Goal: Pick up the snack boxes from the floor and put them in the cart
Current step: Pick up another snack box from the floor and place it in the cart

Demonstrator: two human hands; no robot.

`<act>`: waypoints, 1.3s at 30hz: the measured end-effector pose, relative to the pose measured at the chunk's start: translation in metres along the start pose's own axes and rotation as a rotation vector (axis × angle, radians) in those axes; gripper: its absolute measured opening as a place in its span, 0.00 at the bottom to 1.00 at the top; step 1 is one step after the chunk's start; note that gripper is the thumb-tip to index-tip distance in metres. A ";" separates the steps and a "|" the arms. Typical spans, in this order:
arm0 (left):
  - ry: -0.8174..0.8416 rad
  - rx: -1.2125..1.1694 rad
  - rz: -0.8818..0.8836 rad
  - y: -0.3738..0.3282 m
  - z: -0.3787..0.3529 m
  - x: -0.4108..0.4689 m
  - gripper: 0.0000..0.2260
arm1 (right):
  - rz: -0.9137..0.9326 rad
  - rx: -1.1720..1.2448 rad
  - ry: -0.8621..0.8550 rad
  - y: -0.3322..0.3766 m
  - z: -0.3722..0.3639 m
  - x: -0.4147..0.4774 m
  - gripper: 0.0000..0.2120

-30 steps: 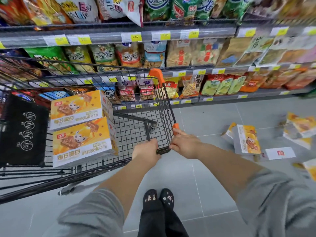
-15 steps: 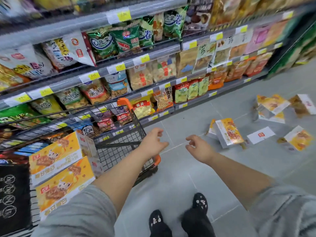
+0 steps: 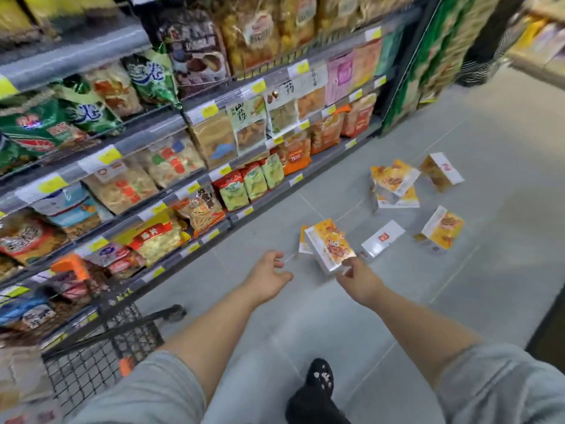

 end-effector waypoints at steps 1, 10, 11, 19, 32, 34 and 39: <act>0.005 -0.002 0.004 -0.009 -0.010 0.010 0.23 | 0.002 0.000 0.003 -0.008 0.011 0.008 0.17; 0.069 0.033 0.082 -0.047 -0.061 0.087 0.22 | -0.130 0.096 0.053 -0.059 0.056 0.075 0.20; 0.080 0.047 0.084 -0.051 -0.065 0.101 0.22 | -0.150 0.109 0.065 -0.062 0.060 0.087 0.20; 0.099 0.105 0.073 -0.098 -0.090 0.225 0.21 | -0.293 0.249 0.078 -0.088 0.073 0.189 0.23; 0.062 0.163 0.150 0.003 -0.209 0.432 0.21 | -0.627 0.648 0.136 -0.231 -0.044 0.380 0.33; 0.077 0.163 0.151 0.034 -0.234 0.463 0.27 | -0.671 0.711 0.177 -0.258 -0.076 0.404 0.34; -0.005 0.332 0.063 0.100 -0.283 0.558 0.36 | -0.751 0.904 0.245 -0.314 -0.145 0.469 0.45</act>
Point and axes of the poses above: each hand's wrist, its own x-axis towards the middle knuckle, its own z-axis out of the back of the hand, y = z × x, the point moved 1 cm from there along x, towards the middle knuckle
